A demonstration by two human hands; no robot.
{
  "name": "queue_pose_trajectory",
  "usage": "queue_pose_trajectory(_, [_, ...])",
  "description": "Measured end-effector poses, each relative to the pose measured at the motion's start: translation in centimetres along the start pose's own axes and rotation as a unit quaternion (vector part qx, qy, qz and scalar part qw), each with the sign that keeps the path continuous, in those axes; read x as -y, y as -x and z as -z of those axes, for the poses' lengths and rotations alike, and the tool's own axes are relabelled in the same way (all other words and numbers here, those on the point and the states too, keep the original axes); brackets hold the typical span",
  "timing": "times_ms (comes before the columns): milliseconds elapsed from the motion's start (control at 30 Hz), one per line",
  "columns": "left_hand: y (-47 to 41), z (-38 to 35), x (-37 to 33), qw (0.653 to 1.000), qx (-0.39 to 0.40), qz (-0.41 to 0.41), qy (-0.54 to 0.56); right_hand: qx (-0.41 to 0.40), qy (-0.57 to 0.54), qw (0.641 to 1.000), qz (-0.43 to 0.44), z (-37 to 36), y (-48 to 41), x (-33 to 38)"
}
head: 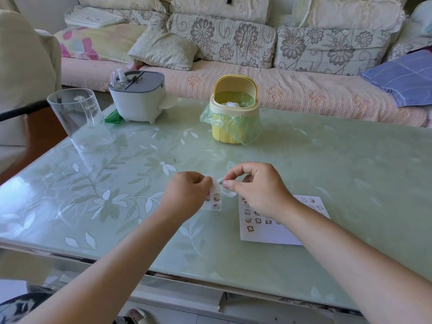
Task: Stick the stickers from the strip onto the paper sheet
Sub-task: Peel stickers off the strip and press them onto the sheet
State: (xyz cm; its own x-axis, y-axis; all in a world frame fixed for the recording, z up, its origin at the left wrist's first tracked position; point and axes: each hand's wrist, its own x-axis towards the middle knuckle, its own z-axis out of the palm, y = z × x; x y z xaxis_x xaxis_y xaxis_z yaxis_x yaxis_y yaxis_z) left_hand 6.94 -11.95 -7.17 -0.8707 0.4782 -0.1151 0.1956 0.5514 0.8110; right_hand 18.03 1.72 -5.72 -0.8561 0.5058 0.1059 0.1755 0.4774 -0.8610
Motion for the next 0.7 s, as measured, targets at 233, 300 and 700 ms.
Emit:
queue_pose_trajectory(233, [1.5, -1.5, 0.0, 0.960, -0.055, -0.147, -0.231, 0.035, -0.050, 0.992, -0.112, 2.4, 1.3, -0.7])
queue_pose_trajectory(300, [1.6, -1.7, -0.1, 0.957, -0.077, -0.179, -0.215, 0.037, -0.042, 0.991, -0.123, 2.7, 1.7, -1.0])
queue_pose_trajectory(700, [2.9, -4.2, 0.0, 0.822, 0.059, -0.510, -0.245, 0.066, 0.039, 0.972, -0.223, 5.0, 3.7, -3.5])
